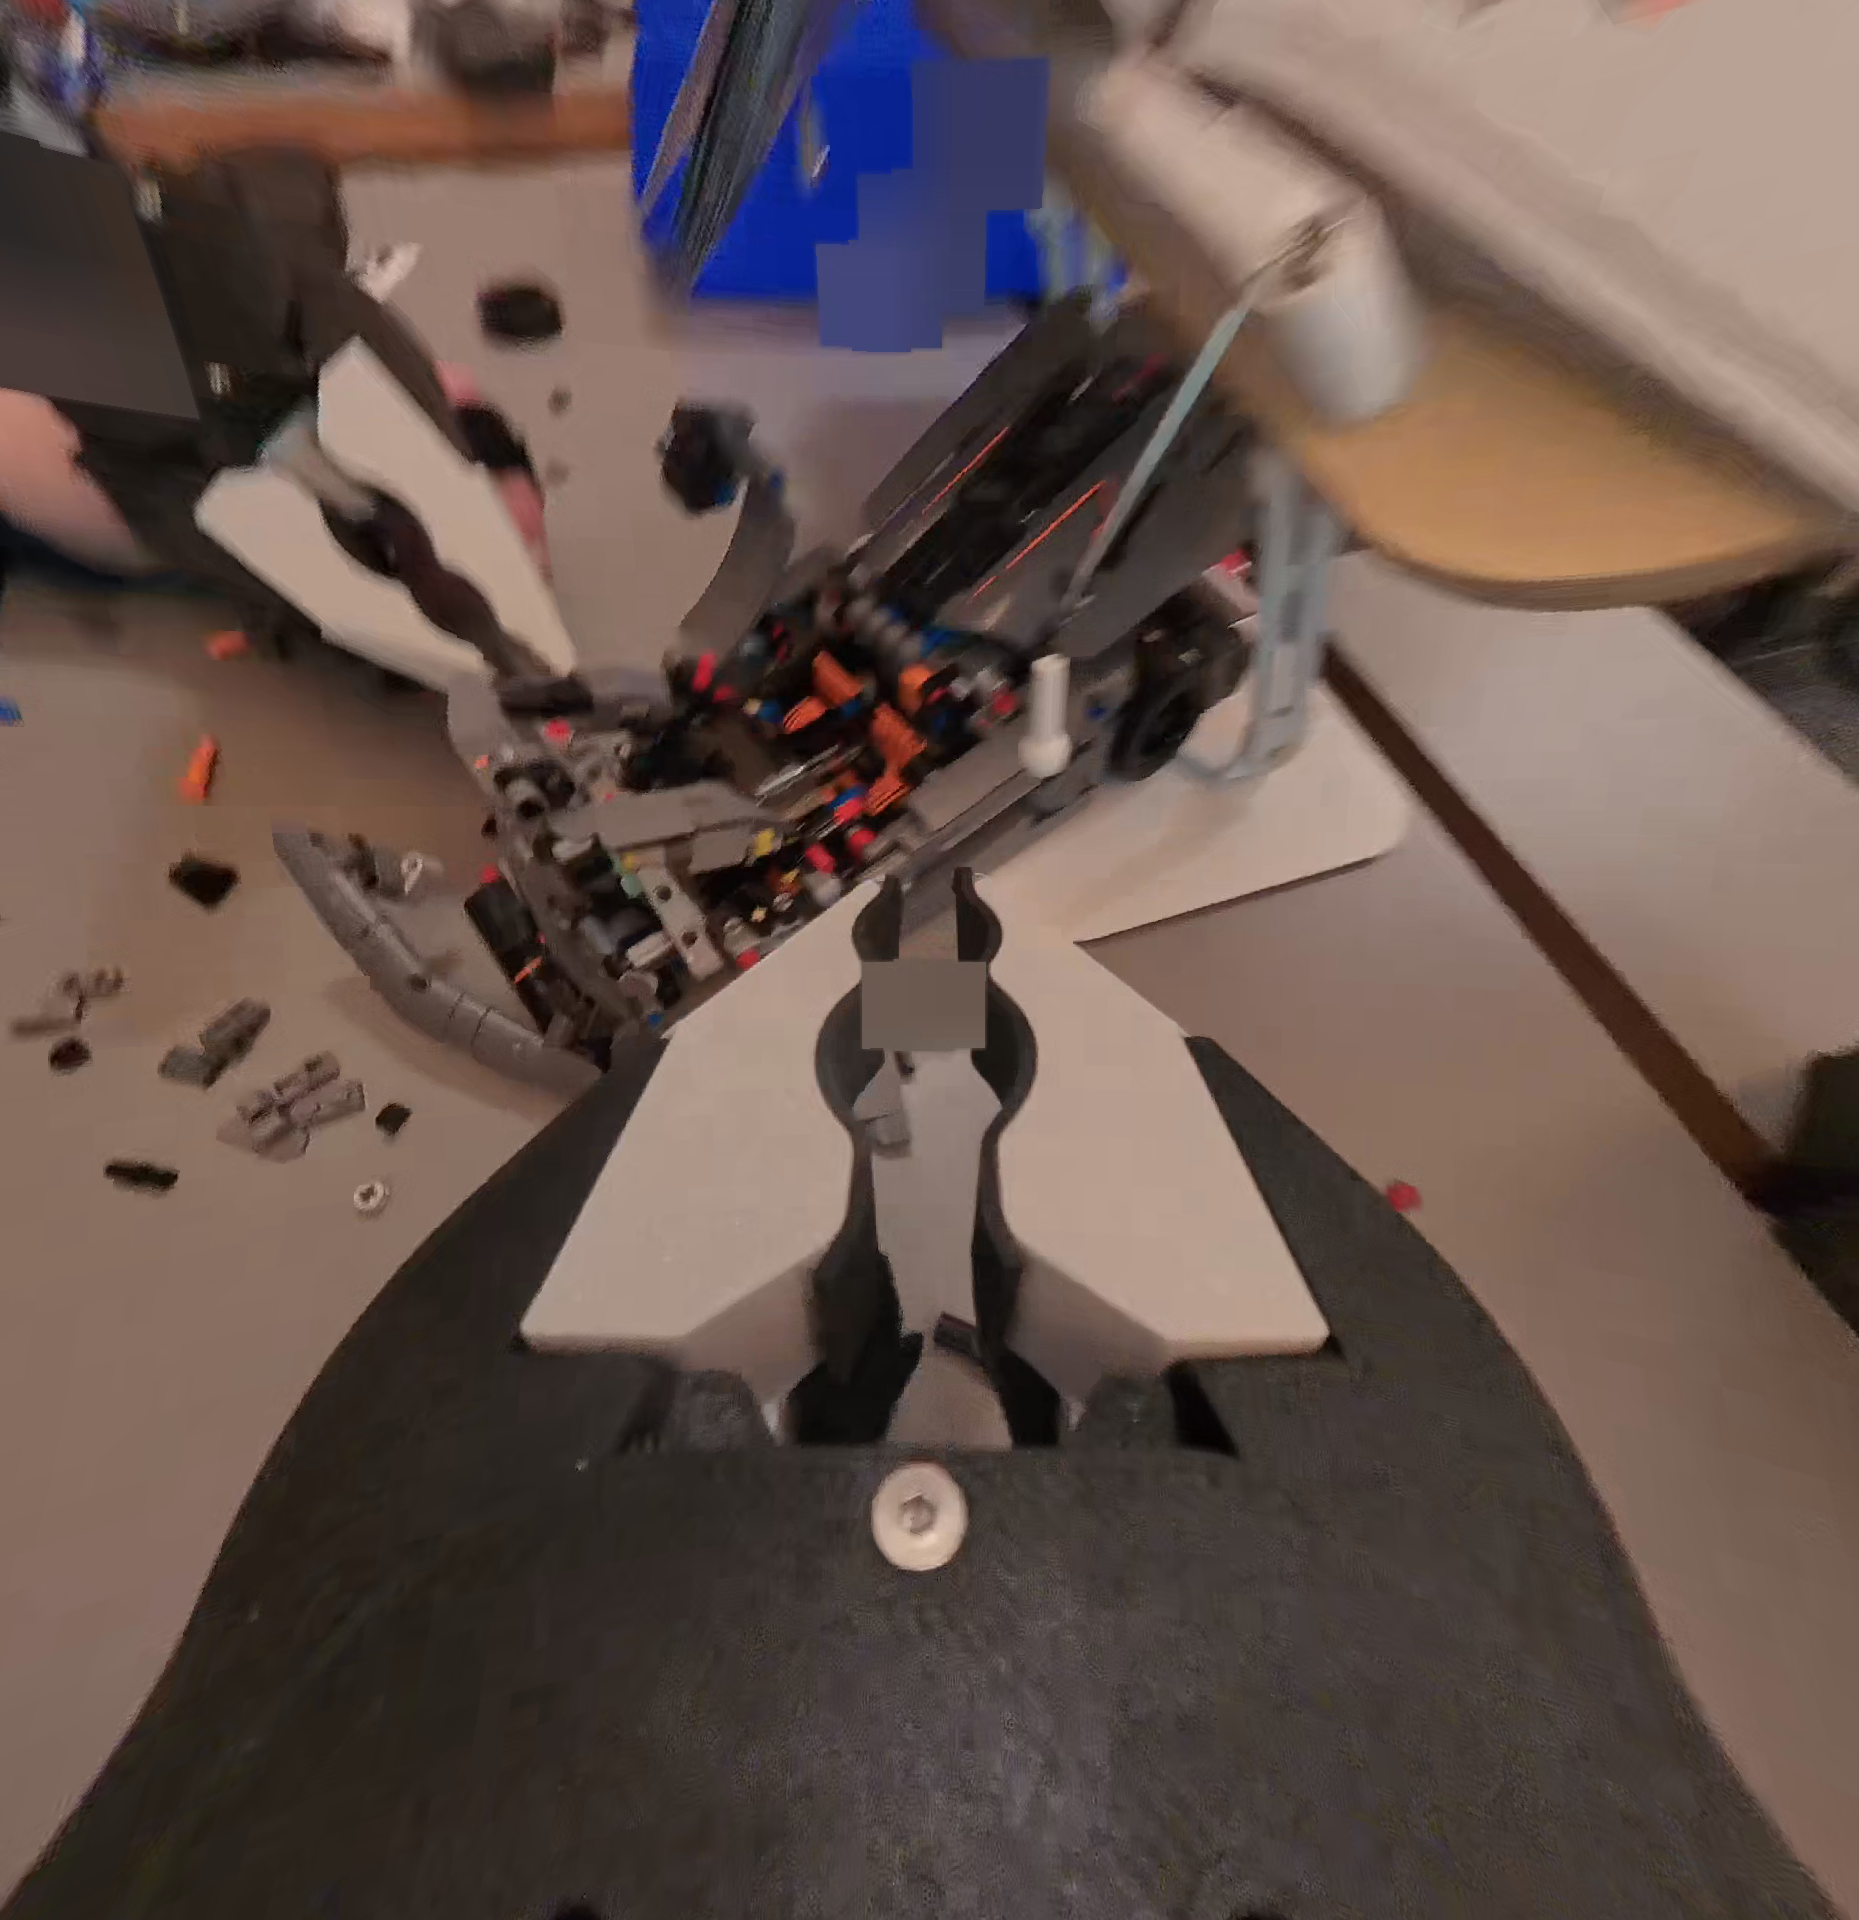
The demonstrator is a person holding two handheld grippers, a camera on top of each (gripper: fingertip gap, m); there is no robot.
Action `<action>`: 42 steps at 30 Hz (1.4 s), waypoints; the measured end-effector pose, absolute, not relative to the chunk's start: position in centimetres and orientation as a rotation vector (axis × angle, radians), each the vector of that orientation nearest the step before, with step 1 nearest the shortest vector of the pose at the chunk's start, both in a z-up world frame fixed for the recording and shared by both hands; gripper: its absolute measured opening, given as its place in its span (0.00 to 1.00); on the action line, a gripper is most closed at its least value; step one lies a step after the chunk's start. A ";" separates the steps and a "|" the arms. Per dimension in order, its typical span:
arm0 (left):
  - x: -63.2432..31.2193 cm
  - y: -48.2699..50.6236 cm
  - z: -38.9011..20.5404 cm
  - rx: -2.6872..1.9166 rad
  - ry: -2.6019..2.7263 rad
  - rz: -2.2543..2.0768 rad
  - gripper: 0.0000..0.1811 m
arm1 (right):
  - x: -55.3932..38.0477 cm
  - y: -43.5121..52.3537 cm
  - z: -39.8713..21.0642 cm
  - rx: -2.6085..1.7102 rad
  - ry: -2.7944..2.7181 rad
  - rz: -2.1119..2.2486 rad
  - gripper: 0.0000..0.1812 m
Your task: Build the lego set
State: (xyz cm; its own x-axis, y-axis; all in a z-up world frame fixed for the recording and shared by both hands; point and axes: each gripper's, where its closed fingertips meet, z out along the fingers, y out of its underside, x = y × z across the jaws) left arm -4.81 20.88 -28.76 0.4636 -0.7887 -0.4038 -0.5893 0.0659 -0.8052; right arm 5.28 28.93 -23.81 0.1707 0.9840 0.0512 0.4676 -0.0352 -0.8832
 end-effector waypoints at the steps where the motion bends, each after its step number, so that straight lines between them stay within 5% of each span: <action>1: -4.7 20.9 -28.8 -1.618 1.222 -0.223 0.01 | 6.1 29.5 -22.8 -1.621 -1.346 0.808 0.04; 14: -4.8 21.0 -28.9 -1.652 1.206 -0.210 0.06 | 8.6 31.1 -30.1 -1.795 -1.416 0.528 0.06; 26: -4.8 21.1 -30.6 -1.694 1.272 -0.180 0.14 | 2.8 24.2 -30.5 -1.603 -1.735 0.626 0.05; 42: -4.8 19.1 -31.2 -1.715 1.369 -0.327 0.12 | 0.7 19.8 -31.1 -1.575 -1.855 0.777 0.03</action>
State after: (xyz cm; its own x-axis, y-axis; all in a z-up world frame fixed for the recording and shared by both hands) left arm -4.84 19.10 -31.21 0.3546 -0.8823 -0.3096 -0.6473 0.0073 -0.7622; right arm 0.67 19.78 -31.07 -0.1356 0.9890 0.0586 0.6519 0.1336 -0.7465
